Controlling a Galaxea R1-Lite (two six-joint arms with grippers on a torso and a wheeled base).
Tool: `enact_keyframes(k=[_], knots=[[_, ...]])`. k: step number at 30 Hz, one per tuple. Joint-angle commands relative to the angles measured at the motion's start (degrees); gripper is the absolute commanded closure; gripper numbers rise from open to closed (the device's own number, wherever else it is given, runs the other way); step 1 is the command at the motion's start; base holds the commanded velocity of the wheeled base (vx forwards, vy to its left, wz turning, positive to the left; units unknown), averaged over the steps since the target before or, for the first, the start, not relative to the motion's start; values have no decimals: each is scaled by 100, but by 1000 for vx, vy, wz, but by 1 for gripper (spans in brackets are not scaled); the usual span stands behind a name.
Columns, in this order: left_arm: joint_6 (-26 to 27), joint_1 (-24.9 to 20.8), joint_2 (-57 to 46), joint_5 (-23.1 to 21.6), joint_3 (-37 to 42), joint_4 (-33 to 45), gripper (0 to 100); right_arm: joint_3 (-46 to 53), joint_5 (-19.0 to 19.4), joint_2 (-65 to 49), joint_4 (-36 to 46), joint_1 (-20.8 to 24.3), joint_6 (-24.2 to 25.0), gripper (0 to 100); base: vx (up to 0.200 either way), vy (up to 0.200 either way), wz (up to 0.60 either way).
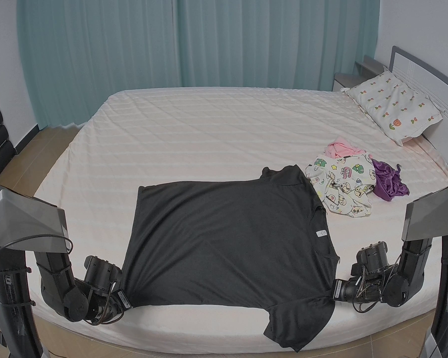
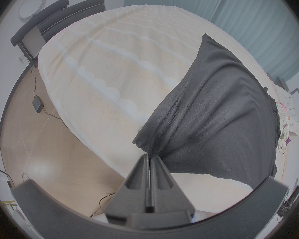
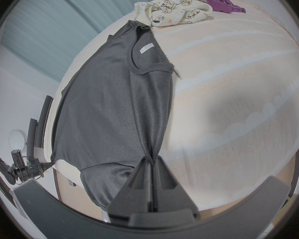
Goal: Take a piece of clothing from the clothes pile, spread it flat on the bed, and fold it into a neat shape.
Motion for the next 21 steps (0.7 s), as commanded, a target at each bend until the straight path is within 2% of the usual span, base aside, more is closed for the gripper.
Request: enact_keyframes(k=[1,6,8,10,14,17,21], knots=[[-5,-11,-5,-3,40,0,100,6,55,-173,91,-224,-19,100,0,0,0],[-14,-99,-40,-11,145,0,100,94,125,-296,108,-716,-432,100,0,0,0],[-14,-143,-40,-3,181,0,100,94,265,-348,108,-892,-520,100,0,0,0],[4,-160,-75,-3,251,8,100,94,582,-471,108,-1067,-555,100,0,0,0],[13,-257,-207,-3,374,52,100,-21,652,-550,108,-1208,-669,100,0,0,0],[13,-442,-224,-3,435,44,100,-109,696,-542,126,-1217,-801,100,0,0,0],[4,-459,-207,-3,409,26,100,-258,740,-524,161,-1199,-810,100,0,0,0]])
